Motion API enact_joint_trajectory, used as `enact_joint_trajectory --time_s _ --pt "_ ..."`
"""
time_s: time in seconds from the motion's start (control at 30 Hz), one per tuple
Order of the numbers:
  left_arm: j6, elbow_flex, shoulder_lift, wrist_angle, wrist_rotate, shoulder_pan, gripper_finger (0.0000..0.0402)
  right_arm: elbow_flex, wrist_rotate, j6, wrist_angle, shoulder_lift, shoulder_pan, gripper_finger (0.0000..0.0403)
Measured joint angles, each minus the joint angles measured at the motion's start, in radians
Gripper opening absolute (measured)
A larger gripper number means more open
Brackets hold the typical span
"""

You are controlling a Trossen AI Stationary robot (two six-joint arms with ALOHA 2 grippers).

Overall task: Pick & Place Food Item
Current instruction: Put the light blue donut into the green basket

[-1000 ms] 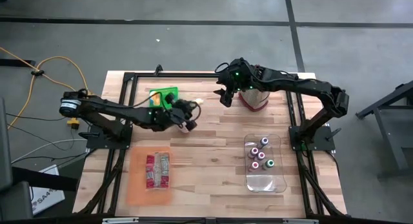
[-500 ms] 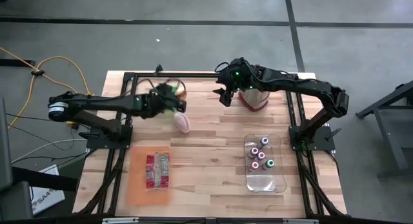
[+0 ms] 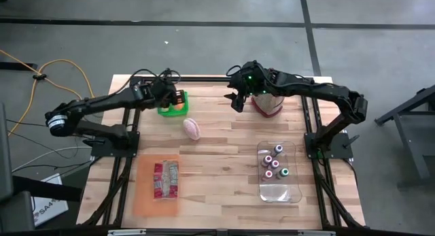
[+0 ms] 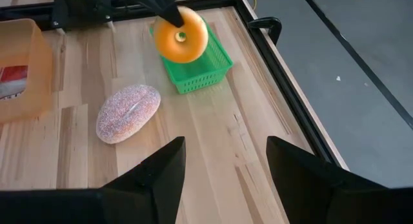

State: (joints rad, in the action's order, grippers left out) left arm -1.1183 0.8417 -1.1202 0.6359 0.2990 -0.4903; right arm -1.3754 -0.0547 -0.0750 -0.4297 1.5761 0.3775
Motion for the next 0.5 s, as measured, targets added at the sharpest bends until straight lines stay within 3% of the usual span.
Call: enact_joint_trajectory --time_s 0.27,0.5 --pt "-0.027 0.000 0.000 0.064 -0.131 -0.126 0.0115 0.000 0.000 0.000 0.000 0.000 0.000 0.0205" --pt "-0.033 0.012 0.000 0.155 -0.153 -0.193 0.0115 0.000 0.000 0.000 0.000 0.000 0.000 0.0205"
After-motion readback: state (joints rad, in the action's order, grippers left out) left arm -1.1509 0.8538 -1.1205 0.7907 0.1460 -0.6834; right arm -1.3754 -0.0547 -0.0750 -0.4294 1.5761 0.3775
